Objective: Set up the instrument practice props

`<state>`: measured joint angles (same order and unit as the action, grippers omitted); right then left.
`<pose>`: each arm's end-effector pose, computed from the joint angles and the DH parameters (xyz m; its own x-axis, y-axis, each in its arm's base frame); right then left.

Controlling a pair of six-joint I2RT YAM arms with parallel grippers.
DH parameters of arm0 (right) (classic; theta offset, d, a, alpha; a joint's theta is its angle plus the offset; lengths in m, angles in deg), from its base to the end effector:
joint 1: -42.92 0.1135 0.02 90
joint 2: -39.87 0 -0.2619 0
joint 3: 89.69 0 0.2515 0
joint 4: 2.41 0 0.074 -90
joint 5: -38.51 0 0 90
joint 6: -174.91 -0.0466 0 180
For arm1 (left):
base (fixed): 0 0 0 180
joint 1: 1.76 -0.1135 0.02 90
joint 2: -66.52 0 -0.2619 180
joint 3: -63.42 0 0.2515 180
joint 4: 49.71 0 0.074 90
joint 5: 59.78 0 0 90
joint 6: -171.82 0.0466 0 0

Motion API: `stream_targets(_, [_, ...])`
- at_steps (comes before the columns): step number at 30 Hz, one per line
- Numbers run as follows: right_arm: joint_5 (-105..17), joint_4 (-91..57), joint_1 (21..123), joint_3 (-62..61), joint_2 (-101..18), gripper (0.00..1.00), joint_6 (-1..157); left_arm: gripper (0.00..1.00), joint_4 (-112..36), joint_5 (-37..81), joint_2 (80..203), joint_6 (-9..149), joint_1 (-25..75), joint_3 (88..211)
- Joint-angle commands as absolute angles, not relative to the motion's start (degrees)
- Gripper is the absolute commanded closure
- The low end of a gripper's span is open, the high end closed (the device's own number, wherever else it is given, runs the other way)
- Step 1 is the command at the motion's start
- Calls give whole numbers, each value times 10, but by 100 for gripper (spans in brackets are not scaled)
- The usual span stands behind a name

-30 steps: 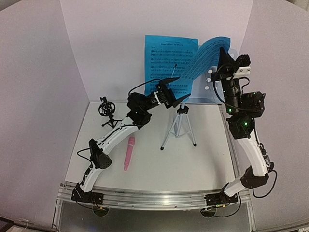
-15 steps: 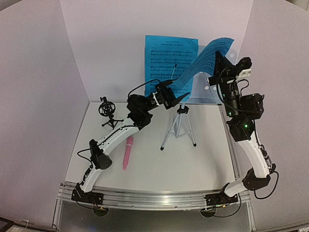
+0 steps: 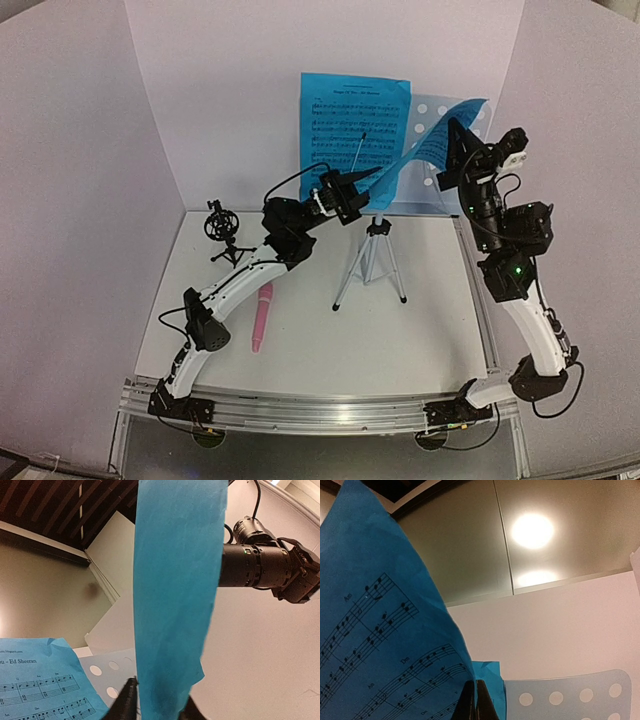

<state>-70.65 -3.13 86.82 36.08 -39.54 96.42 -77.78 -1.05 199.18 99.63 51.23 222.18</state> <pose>0.1749 0.1470 0.6373 0.6025 0.3182 -0.7319 -0.3770 0.9218 0.0904 0.2756 -0.4058 0.5090 0.7294 -0.5332 -0.4286 0.6747 0.4569 0.5797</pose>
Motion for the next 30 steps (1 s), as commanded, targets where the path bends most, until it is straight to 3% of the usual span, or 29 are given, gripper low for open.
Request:
stream_targets(1, [-694, -45, 867, 361, -383, 100, 938, 94, -764, -13, 1938, 971, 516, 2228])
stream_targets(3, [-695, -65, 867, 373, -387, 100, 937, 100, -752, -3, 1937, 956, 516, 2232])
stream_targets(9, [-748, -155, 867, 409, -404, 100, 961, 100, -683, 20, 1908, 862, 516, 2214])
stream_targets(16, [-754, -220, 867, 409, -414, 100, 971, 100, -467, 34, 1831, 823, 515, 2197])
stream_targets(21, [-777, -225, 867, 389, -416, 84, 965, 100, -333, 44, 1798, 781, 513, 2210])
stream_targets(27, [-830, -241, 867, 382, -421, 62, 957, 100, -289, 25, 1798, 750, 506, 2231])
stream_targets(30, [-865, -266, 867, 393, -423, 59, 944, 100, -257, 25, 1804, 702, 497, 2252])
